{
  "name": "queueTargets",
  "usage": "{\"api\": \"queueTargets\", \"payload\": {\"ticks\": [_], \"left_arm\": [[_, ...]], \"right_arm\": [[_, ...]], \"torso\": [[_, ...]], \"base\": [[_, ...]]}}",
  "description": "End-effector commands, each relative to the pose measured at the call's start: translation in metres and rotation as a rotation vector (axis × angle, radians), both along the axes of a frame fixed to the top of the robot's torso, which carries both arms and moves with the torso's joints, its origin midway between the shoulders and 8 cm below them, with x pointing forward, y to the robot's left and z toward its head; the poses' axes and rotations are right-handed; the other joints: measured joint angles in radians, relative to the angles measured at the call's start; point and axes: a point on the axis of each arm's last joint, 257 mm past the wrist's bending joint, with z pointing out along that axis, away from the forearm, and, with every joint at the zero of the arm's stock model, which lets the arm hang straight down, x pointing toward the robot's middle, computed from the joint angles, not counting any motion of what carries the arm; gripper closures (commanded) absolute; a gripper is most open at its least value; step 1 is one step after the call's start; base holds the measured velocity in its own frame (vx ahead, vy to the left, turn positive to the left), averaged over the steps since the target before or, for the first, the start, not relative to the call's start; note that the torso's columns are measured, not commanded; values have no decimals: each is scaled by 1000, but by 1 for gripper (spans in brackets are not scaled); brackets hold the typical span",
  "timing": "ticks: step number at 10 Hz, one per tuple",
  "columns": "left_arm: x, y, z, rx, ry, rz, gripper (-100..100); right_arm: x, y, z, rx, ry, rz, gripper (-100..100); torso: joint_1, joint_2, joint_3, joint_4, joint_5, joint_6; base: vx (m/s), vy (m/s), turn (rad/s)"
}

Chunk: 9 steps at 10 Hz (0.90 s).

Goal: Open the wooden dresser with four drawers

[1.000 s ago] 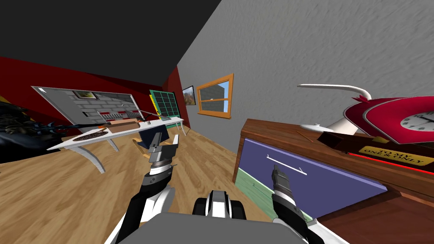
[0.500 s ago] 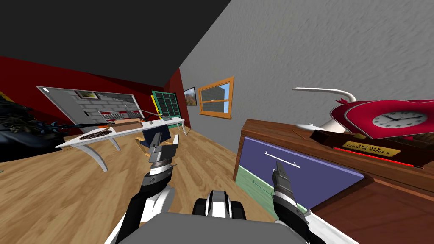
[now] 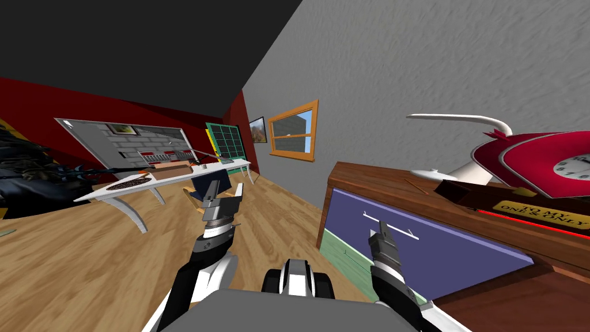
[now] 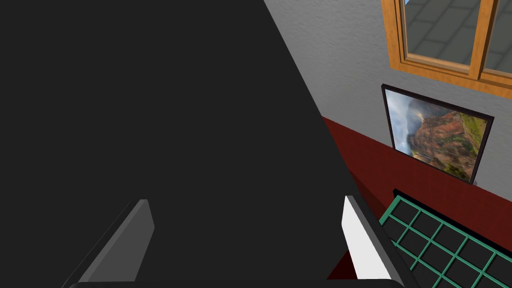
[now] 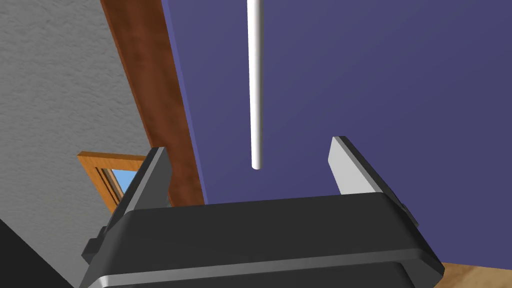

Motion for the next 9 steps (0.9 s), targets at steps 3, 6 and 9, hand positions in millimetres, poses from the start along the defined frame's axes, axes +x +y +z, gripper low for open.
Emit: {"api": "queueTargets", "payload": {"ticks": [3, 6, 9], "left_arm": [[0, 0, 0, 0, 0, 0, 0], [0, 0, 0, 0, 0, 0, 0], [0, 0, 0, 0, 0, 0, 0]], "right_arm": [[-5, 2, 3, 129, -74, 9, -100], [18, 19, -1, 25, -6, 93, -100], [30, 39, -4, -125, 92, 160, -100]], "torso": [[0, -2, -1, -1, 0, 0], [1, 0, 0, 0, 0, 0], [0, 0, 0, 0, 0, 0]], "base": [[54, -39, 31], [18, -15, 35], [-34, 32, 9]]}}
